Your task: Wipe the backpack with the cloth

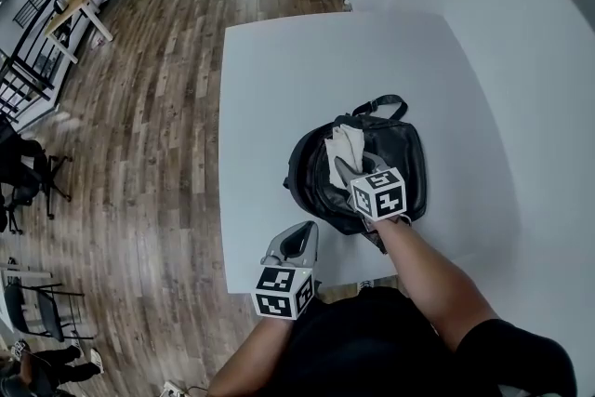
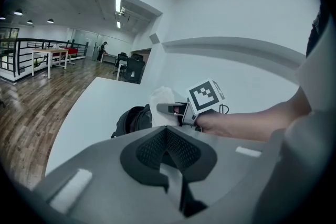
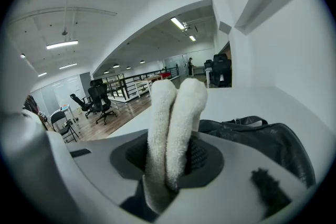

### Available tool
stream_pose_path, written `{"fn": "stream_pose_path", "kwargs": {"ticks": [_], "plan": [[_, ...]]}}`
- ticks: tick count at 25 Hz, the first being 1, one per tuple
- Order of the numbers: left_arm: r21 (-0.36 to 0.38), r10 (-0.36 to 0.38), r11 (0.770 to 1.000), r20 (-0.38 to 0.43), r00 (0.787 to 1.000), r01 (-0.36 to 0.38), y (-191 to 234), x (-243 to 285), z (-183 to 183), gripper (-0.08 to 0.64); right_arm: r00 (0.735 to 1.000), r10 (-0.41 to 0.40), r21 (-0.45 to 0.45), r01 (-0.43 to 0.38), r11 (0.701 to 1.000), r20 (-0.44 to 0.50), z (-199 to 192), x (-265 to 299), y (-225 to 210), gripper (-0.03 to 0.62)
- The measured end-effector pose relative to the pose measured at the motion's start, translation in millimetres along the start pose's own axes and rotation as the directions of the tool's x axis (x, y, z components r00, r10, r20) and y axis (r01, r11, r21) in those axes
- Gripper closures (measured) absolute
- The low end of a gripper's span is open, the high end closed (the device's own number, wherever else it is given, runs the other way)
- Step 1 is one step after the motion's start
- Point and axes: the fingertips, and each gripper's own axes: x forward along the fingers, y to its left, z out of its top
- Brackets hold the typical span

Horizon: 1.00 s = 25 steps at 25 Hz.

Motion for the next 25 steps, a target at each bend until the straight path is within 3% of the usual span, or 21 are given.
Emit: {"fn": "stream_pose_path", "kwargs": {"ticks": [25], "plan": [[0.064,-0.106,0.992,-0.024,0.994,0.107,-68.2,36.3,3.0,0.552,0.987,-0.155,0.044,0.154,0.987,0.038,-3.4,-81.3,-91.7,0.465]]}}
